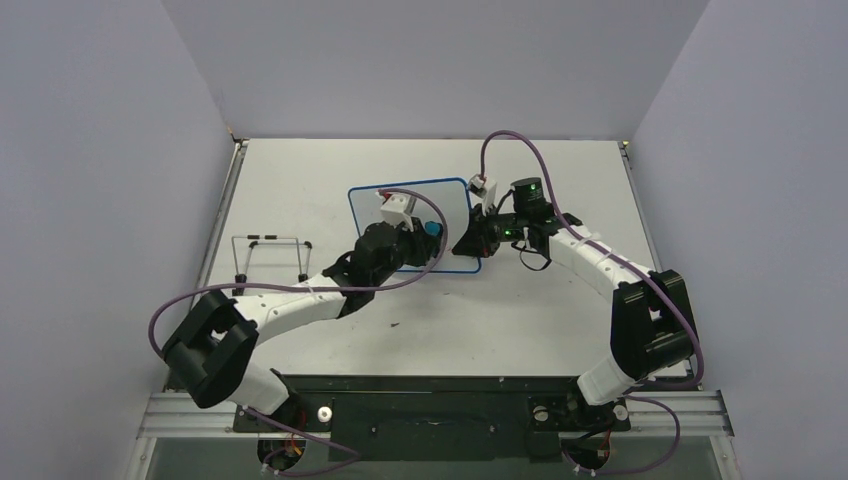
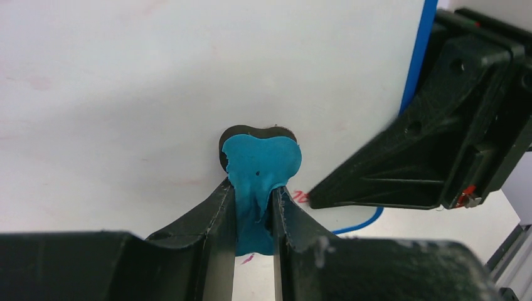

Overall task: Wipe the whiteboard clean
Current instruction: Erase the whiteboard at the whiteboard stand, then place the whiteboard eraser at the center of the board, then pick up the whiteboard eraser from the center of the board.

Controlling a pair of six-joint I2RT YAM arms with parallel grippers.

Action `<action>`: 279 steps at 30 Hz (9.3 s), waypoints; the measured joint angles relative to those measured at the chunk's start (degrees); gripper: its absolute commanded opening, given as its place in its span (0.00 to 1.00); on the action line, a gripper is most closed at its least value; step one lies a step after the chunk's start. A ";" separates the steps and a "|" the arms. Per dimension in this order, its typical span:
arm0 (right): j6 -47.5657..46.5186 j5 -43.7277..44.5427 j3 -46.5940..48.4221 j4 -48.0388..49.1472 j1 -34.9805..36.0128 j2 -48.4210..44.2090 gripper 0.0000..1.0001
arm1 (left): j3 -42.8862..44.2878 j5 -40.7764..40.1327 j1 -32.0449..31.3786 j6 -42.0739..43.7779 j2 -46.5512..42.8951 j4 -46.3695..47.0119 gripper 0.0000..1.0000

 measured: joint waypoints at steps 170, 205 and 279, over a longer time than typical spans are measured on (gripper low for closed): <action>-34.71 -1.88 1.92 -15.39 -2.69 -5.46 0.00 | 18.99 71.65 32.85 44.11 -3.23 -21.24 0.72; -34.07 -1.14 7.72 -23.08 -4.44 1.38 0.74 | 38.05 68.39 28.17 65.40 12.33 -62.95 0.00; -80.52 29.92 21.05 -39.56 36.22 24.55 0.00 | 29.22 58.93 31.85 45.75 7.67 -48.57 0.00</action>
